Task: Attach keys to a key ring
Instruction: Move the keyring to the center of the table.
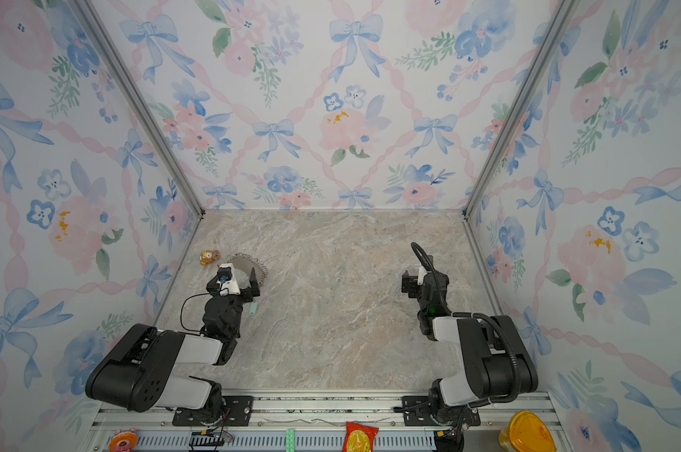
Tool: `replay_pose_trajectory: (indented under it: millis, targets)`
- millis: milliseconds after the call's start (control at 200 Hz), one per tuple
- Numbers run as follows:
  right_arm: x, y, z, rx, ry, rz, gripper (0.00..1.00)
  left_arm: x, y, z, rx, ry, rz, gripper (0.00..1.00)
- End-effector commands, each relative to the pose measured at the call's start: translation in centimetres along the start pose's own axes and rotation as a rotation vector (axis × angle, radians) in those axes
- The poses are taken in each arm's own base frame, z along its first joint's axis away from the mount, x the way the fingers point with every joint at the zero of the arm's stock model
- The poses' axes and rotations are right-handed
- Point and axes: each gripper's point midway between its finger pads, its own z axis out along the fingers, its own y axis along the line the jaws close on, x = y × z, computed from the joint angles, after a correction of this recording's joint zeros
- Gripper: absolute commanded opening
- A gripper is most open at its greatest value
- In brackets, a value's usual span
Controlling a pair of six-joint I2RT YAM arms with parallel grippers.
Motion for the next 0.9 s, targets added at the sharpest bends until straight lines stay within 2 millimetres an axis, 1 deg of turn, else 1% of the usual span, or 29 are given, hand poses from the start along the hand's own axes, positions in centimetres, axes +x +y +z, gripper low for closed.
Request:
replay_pose_trajectory:
  millis: [0,100,150,225,325,360,390,475,550,640,670,720,755,830,895]
  targets:
    - [-3.4,3.0,-1.2,-0.051,0.007,-0.178,0.97,-1.6,1.0,-1.0,-0.101,-0.008,0.022,0.98]
    - [-6.5,6.6,-3.4,-0.127,-0.047,-0.268,0.97,-3.6,0.7,-1.4,-0.08,-0.015,-0.094,0.98]
    - [-8.0,7.5,-4.6,-0.159,-0.08,-0.259,0.97,-4.8,1.0,-1.4,-0.095,-0.018,-0.192,0.98]
    - [-10.2,8.2,-6.6,-0.226,-0.122,-0.193,0.97,-6.2,1.9,-1.7,-0.129,-0.015,-0.349,0.98]
    - [-12.6,7.7,-9.2,-0.271,-0.175,-0.099,0.97,-7.1,2.5,-2.2,-0.142,0.0,-0.501,0.98]
    - [-13.3,7.3,-10.1,-0.275,-0.192,-0.058,0.97,-6.7,2.7,-2.5,-0.149,0.017,-0.553,0.98]
    - [-14.0,6.6,-11.0,-0.267,-0.208,-0.014,0.97,-6.3,3.0,-2.9,-0.157,0.016,-0.595,0.98]
    - [-14.8,4.3,-12.4,-0.243,-0.194,0.158,0.97,-6.2,3.5,-3.8,-0.128,-0.008,-0.67,0.98]
    - [-14.2,2.2,-12.8,-0.209,-0.116,0.315,0.97,-6.4,3.2,-3.8,-0.062,-0.007,-0.695,0.98]
    - [-13.4,1.3,-13.0,-0.258,-0.039,0.426,0.97,-6.2,2.0,-3.5,0.016,0.031,-0.676,0.98]
    - [-12.5,0.7,-12.7,-0.237,-0.006,0.484,0.97,-5.9,1.5,-3.4,0.036,0.05,-0.663,0.98]
    - [-9.9,-1.5,-12.2,-0.112,0.074,0.607,0.97,-5.4,0.8,-3.0,0.052,0.087,-0.636,0.98]
    - [-8.8,-2.4,-11.8,-0.065,0.097,0.649,0.97,-4.9,0.6,-2.7,0.047,0.12,-0.618,0.98]
    - [-7.4,-2.4,-11.0,-0.088,0.136,0.661,0.97,-3.5,0.1,-1.6,0.019,0.206,-0.57,0.98]
    - [-7.1,-2.0,-10.8,-0.109,0.151,0.639,0.97,-2.3,-0.3,-0.5,-0.011,0.287,-0.529,0.98]
